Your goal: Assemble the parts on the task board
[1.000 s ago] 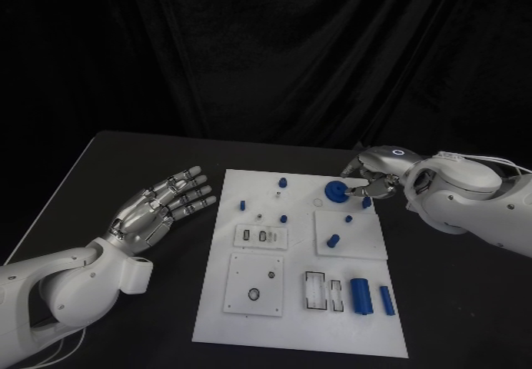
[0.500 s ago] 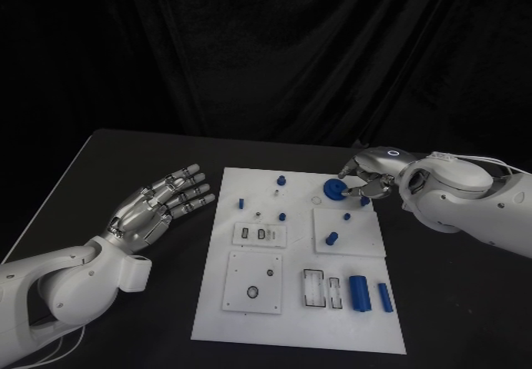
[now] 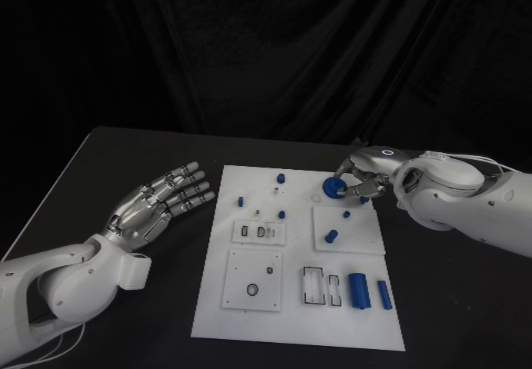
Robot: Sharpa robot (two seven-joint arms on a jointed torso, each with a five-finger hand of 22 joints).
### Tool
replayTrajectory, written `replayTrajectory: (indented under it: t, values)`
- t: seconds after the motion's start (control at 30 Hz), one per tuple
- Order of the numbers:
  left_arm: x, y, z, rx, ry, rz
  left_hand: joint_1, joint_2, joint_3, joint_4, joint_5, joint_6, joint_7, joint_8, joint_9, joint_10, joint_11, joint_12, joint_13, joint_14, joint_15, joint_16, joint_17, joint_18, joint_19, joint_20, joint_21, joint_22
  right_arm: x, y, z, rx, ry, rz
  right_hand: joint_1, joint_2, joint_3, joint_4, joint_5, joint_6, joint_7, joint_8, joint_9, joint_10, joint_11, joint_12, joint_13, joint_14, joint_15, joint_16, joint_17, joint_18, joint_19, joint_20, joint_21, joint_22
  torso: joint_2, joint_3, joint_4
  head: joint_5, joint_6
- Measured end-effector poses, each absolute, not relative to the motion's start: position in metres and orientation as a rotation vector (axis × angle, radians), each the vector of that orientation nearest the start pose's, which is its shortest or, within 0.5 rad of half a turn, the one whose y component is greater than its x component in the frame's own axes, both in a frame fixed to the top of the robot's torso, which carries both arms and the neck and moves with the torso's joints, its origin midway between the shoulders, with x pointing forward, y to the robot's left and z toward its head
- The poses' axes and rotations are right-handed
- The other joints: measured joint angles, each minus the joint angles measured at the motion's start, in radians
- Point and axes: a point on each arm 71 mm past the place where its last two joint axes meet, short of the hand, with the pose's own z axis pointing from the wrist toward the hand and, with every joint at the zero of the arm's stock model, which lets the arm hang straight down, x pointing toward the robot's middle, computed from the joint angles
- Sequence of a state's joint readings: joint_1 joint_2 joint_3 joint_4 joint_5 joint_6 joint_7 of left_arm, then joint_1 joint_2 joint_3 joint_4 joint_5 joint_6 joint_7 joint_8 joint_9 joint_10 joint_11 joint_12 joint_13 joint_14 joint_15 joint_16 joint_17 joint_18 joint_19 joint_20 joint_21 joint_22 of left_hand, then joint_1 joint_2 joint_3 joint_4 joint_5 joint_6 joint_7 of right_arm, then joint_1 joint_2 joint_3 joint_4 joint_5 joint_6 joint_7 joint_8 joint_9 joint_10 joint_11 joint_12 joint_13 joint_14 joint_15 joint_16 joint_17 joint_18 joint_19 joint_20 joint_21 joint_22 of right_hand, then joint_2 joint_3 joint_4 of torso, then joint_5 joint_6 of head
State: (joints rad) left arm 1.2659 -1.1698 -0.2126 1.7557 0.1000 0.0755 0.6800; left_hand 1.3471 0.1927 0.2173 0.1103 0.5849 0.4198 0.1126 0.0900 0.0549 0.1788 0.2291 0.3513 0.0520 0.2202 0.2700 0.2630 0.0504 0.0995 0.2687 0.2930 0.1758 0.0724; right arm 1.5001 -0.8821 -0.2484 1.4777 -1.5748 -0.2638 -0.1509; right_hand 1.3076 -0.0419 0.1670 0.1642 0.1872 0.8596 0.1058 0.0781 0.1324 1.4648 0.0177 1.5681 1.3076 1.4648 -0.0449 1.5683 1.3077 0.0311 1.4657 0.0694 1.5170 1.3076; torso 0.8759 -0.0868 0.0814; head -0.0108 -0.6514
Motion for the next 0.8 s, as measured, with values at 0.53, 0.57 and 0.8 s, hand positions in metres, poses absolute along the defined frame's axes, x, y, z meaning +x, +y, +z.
replayTrajectory:
  t: [0.53,0.57,0.8]
  values:
    - [0.4152,0.2832,-0.1697,-1.089,1.289,-1.948,0.000,0.000,0.003,-0.003,0.000,0.000,0.000,0.000,0.000,0.000,0.000,0.000,0.000,0.000,0.000,0.000,0.000,0.000,0.000,0.000,0.000,0.000,0.5223,-0.2350,-0.1180,-0.360,1.584,0.354,0.042,-0.009,0.042,-0.067,0.154,0.097,0.012,0.042,0.013,0.003,-0.004,0.000,0.000,0.003,-0.005,0.000,0.000,0.000,0.000,-0.006,0.000,0.000,0.000,0.0001,-0.0003,0.002,-0.004]
    - [0.4152,0.2832,-0.1697,-1.089,1.289,-1.949,0.000,0.000,0.003,-0.003,0.000,0.000,0.000,0.000,0.000,0.000,0.000,0.000,0.000,0.000,0.000,0.000,0.000,0.000,0.000,0.000,0.000,0.000,0.5225,-0.2347,-0.1179,-0.361,1.582,0.356,0.049,-0.010,0.042,-0.070,0.161,0.101,0.016,0.042,0.012,0.000,-0.007,0.000,0.000,0.001,-0.006,-0.003,0.000,0.000,0.000,-0.006,0.000,0.000,0.000,0.0002,-0.0003,0.002,-0.005]
    - [0.4152,0.2831,-0.1697,-1.089,1.289,-1.950,0.000,0.000,0.003,-0.003,0.000,0.000,0.000,0.000,0.000,0.000,0.000,0.000,0.000,0.000,0.000,0.000,0.000,0.000,0.000,0.000,0.000,0.000,0.5225,-0.2338,-0.1175,-0.363,1.575,0.365,0.070,0.001,0.025,-0.087,0.192,0.109,0.024,0.042,0.010,0.000,-0.007,0.000,0.000,0.001,-0.006,-0.003,0.000,0.000,0.001,-0.012,0.000,0.000,0.000,0.0006,-0.0003,0.001,-0.005]
